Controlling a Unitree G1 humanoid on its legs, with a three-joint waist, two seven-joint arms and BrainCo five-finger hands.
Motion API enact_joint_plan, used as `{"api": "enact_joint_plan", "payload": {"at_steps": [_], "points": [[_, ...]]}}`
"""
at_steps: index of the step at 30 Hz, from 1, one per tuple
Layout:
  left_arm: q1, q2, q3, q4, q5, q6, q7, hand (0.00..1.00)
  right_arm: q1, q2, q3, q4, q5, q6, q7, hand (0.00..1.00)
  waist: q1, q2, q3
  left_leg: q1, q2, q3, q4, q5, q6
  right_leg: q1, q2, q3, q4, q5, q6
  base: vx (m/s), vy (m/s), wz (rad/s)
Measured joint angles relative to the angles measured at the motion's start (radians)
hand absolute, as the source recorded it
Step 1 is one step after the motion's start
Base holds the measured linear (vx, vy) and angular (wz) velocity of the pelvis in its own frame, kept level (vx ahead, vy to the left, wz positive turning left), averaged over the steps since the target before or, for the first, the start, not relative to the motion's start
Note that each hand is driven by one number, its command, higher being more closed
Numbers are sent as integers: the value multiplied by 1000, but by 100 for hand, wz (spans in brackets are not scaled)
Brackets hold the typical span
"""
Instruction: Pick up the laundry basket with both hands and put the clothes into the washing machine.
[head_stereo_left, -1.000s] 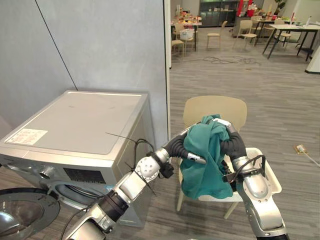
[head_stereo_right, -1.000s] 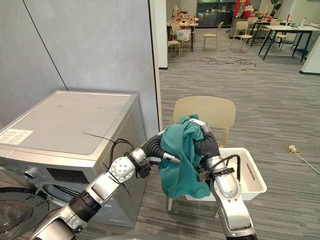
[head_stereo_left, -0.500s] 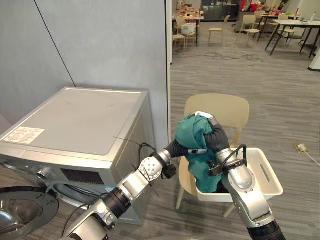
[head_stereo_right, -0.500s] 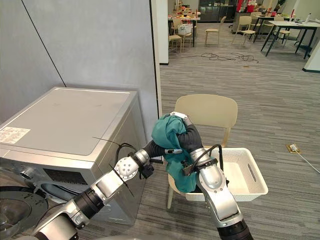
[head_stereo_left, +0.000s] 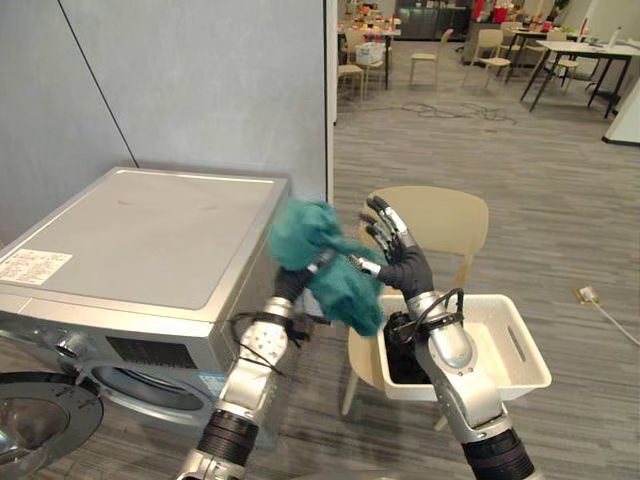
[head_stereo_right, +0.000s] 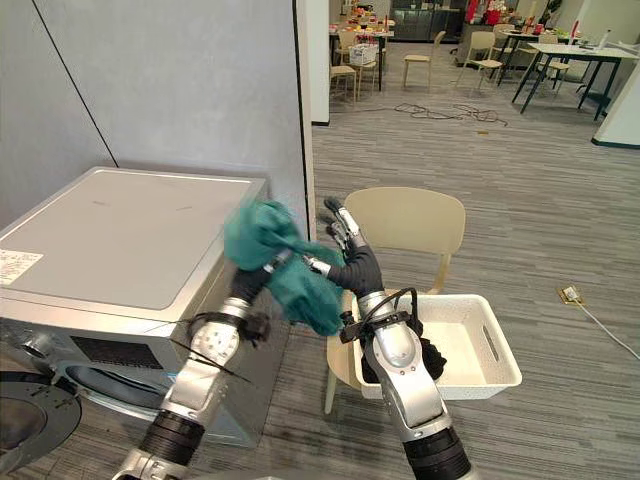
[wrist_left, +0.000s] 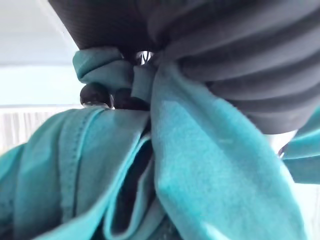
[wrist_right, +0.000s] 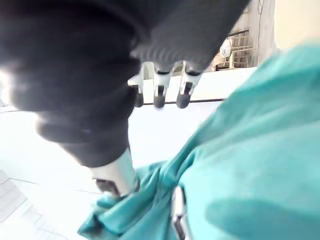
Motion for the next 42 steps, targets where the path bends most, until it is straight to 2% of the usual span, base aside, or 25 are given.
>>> {"api": "enact_joint_plan", "payload": {"at_steps": [5,7,8,9,10,11,12,13,14,15,16,17,18,19,20,22,24,26,27,28,30,32,35,40,42], "points": [[56,-20,139,-92,-7,-9,27,100,-2,-19,-223,67,-47,-7,-44,0,24,31,25,-139,53,-50,121,-12,2,-47,26,-61,14,10,-18,-72,-30,37],[83,-31,167,-102,-11,-9,44,100,-3,-36,-308,83,-85,9,-76,0,22,49,35,-173,46,-92,99,23,0,-48,33,-105,17,12,-35,-135,-19,80],[89,-32,175,-109,-16,-9,45,100,-4,-35,-364,83,-107,13,-88,0,15,45,40,-170,46,-78,110,-3,31,-47,20,-146,9,17,-46,-103,2,85],[96,-29,174,-112,-18,-9,45,100,2,-31,-419,85,-123,19,-97,0,23,44,62,-236,146,33,413,-149,106,-34,16,-194,24,18,-51,-118,-4,80],[133,-31,175,-112,-19,-9,43,100,28,-39,-462,81,-137,25,-101,0,27,51,63,-233,230,84,655,-212,109,-4,19,-226,36,14,-56,-99,3,64],[155,-37,168,-112,-19,-9,40,100,44,-49,-478,70,-144,26,-105,0,27,71,60,-221,270,95,716,-191,102,4,27,-249,63,7,-56,-142,-9,92],[182,-48,152,-117,-19,-8,36,100,79,-61,-511,54,-151,21,-113,0,3,100,55,-257,242,83,672,-184,82,-29,38,-271,123,-63,-65,-215,-24,178],[181,-34,158,-119,-19,-10,24,100,104,-35,-556,51,-153,19,-113,0,-47,8,26,-232,109,18,521,-192,98,-73,8,-265,54,-36,-93,-260,-49,224],[164,-42,157,-108,-21,-8,18,100,124,-24,-591,50,-154,16,-112,0,-54,17,25,-215,165,101,668,-291,189,-73,0,-336,55,-16,-102,-200,-76,186],[173,-44,161,-106,-27,-11,17,100,147,-21,-594,53,-153,18,-114,0,-32,28,29,-154,236,159,741,-320,182,-69,13,-365,60,0,-105,-128,-59,150],[174,-51,156,-88,-28,-10,14,100,175,-6,-602,56,-153,19,-113,0,-42,53,26,-79,287,173,687,-326,68,-70,25,-431,64,5,-102,-112,-6,126],[174,-56,150,-80,-28,-6,12,100,179,2,-605,65,-151,21,-113,0,-46,62,23,-69,282,170,635,-339,-5,-74,21,-464,67,9,-101,-117,65,168],[175,-63,145,-78,-28,1,3,100,183,20,-608,73,-140,35,-110,0,-52,65,25,-82,252,176,554,-359,-41,-85,4,-528,70,20,-97,-157,157,132],[175,-62,145,-78,-28,3,-3,100,183,30,-606,73,-136,37,-109,0,-53,63,26,-85,235,175,518,-361,-45,-90,-7,-556,71,24,-95,-193,208,155],[182,-60,138,-77,-28,6,-7,100,176,45,-599,73,-127,37,-101,0,-38,56,28,-86,176,172,411,-360,-44,-101,-39,-606,75,42,-89,-190,200,107],[191,-58,139,-65,-28,7,-6,100,160,48,-592,75,-118,37,-91,0,-21,44,31,-91,83,134,304,-297,-18,-103,-98,-648,72,78,-87,-217,170,103],[195,-70,137,-56,-27,7,-9,100,145,37,-579,75,-118,37,-87,0,-22,51,34,-88,-5,83,195,-246,14,-117,-167,-655,118,93,-92,-258,212,105],[191,-86,131,-36,-27,5,-16,100,150,37,-557,75,-119,38,-84,0,-30,53,51,-81,-69,13,146,-218,53,-166,-255,-500,275,91,-99,-147,190,113],[190,-90,120,-21,-26,6,-24,100,164,52,-546,75,-118,38,-74,0,-40,43,67,-66,-102,-43,138,-206,76,-221,-279,-302,375,81,-132,-68,135,148],[190,-86,102,-11,-26,5,-26,100,193,74,-531,73,-116,37,-59,0,-58,28,79,-71,-118,-110,138,-194,108,-248,-222,-67,416,16,-120,-60,110,180],[190,-73,80,-2,-27,5,-27,100,253,105,-500,61,-106,34,-35,0,-84,11,98,-88,-136,-220,134,-185,133,-262,-94,121,452,-64,-56,-17,36,180],[197,-70,63,0,-27,6,-28,100,302,112,-457,40,-96,30,-10,0,-84,-2,100,-85,-167,-285,108,-185,132,-284,-40,111,463,-99,-29,44,29,137],[198,-65,17,0,-27,7,-30,100,312,113,-406,29,-76,13,3,0,-81,-3,102,-68,-204,-322,80,-185,132,-338,-12,16,462,-104,-36,109,36,81],[197,-67,-85,0,-27,20,-53,100,313,113,-359,29,-64,12,9,0,-83,-9,103,12,-242,-367,44,-190,138,-411,4,-83,414,-98,-46,245,54,45],[197,-67,-114,0,-27,26,-58,100,317,112,-350,29,-58,12,9,0,-85,-25,99,55,-264,-397,35,-217,134,-415,4,-92,364,-82,-72,395,19,39]]}}
